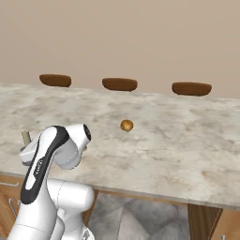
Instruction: Pick the candle and candle from the dining table and place them in the open cabinet. Close the cabinet after placing the objects.
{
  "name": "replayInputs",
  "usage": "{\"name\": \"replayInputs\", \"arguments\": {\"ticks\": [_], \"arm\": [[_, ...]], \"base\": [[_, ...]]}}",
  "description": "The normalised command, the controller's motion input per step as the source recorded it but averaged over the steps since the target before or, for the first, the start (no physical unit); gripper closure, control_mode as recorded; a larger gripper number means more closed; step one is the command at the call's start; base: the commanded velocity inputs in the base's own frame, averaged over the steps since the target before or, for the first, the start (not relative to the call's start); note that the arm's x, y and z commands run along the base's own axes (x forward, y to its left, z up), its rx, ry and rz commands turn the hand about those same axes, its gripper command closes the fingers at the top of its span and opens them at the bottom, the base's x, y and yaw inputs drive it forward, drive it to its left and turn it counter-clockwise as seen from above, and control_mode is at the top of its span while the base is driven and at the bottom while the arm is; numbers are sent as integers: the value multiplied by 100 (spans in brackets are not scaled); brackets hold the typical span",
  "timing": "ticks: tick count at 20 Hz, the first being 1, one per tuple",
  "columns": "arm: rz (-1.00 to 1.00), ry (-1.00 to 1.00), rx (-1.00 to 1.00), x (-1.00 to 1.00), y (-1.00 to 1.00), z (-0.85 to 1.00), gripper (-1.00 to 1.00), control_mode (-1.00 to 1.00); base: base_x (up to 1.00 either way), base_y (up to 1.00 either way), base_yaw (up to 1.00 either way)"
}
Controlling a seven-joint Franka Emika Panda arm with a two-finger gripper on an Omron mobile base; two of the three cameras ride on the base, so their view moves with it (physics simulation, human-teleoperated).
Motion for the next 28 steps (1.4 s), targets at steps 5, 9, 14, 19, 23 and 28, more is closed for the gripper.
{"name": "replayInputs", "arguments": {"ticks": [5, 9, 14, 19, 23, 28], "arm": [[0, 0, 0, 0, 0, 0, 100, 100], [0, 0, 0, 0, 0, 0, 100, 100], [0, 0, 0, 0, 0, 0, 100, 100], [0, 0, 0, 0, 0, 0, 100, 100], [0, 0, 0, 0, 0, 0, 100, 100], [0, 0, 0, 0, 0, 0, 100, 100]], "base": [[-64, 0, -13], [-45, -1, 14], [-20, 0, 80], [-11, 2, 97], [-6, 3, 90], [0, 1, 72]]}}
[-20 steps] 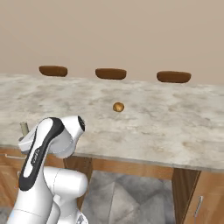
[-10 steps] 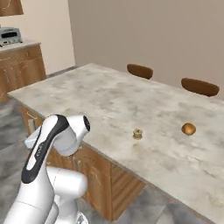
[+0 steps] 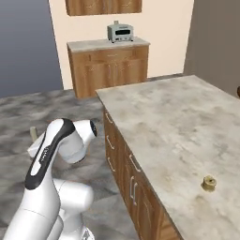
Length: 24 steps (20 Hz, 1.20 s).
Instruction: Pick the candle and candle from the dining table and place them in the open cabinet. Close the cabinet after placing the objects.
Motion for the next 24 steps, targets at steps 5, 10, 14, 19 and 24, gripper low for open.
{"name": "replayInputs", "arguments": {"ticks": [5, 10, 14, 19, 24], "arm": [[0, 0, 0, 0, 0, 0, 100, 100], [0, 0, 0, 0, 0, 0, 100, 100], [0, 0, 0, 0, 0, 0, 100, 100], [0, 0, 0, 0, 0, 0, 100, 100], [0, 0, 0, 0, 0, 0, 100, 100]], "base": [[0, 1, 49], [-1, 2, 70], [4, 5, 44], [3, 4, 33], [0, 19, 81]]}}
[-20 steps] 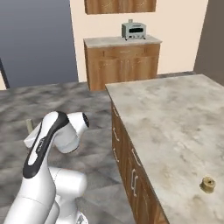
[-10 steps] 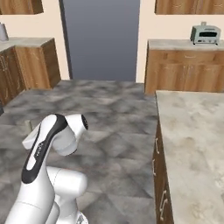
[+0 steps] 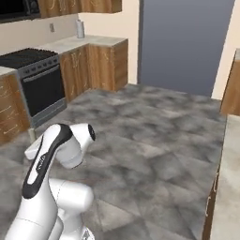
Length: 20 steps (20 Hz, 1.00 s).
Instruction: Pick the candle and candle from the dining table and place them in the open cabinet. Close the cabinet after placing the objects.
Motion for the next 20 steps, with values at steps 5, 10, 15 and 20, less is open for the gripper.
{"name": "replayInputs", "arguments": {"ticks": [5, 10, 15, 20], "arm": [[0, 0, 0, 0, 0, 0, 100, 100], [0, 0, 0, 0, 0, 0, 100, 100], [0, 0, 0, 0, 0, 0, 100, 100], [0, 0, 0, 0, 0, 0, 100, 100]], "base": [[-3, 7, 100], [0, 10, 93], [11, 15, 72], [15, 17, 59]]}}
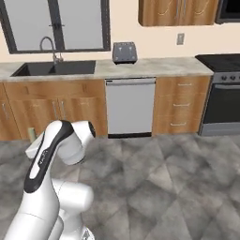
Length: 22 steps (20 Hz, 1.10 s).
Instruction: Pick the candle and candle from the dining table and place them in the open cabinet. Close the cabinet after placing the objects.
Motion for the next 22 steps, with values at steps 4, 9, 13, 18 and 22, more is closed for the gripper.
{"name": "replayInputs", "arguments": {"ticks": [4, 9, 13, 18, 22], "arm": [[0, 0, 0, 0, 0, 0, 100, 100], [0, 0, 0, 0, 0, 0, 100, 100], [0, 0, 0, 0, 0, 0, 100, 100], [0, 0, 0, 0, 0, 0, 100, 100], [0, 0, 0, 0, 0, 0, 100, 100]], "base": [[19, 25, 39], [26, 38, 26], [14, 25, 60], [9, 19, 70], [24, 25, 45]]}}
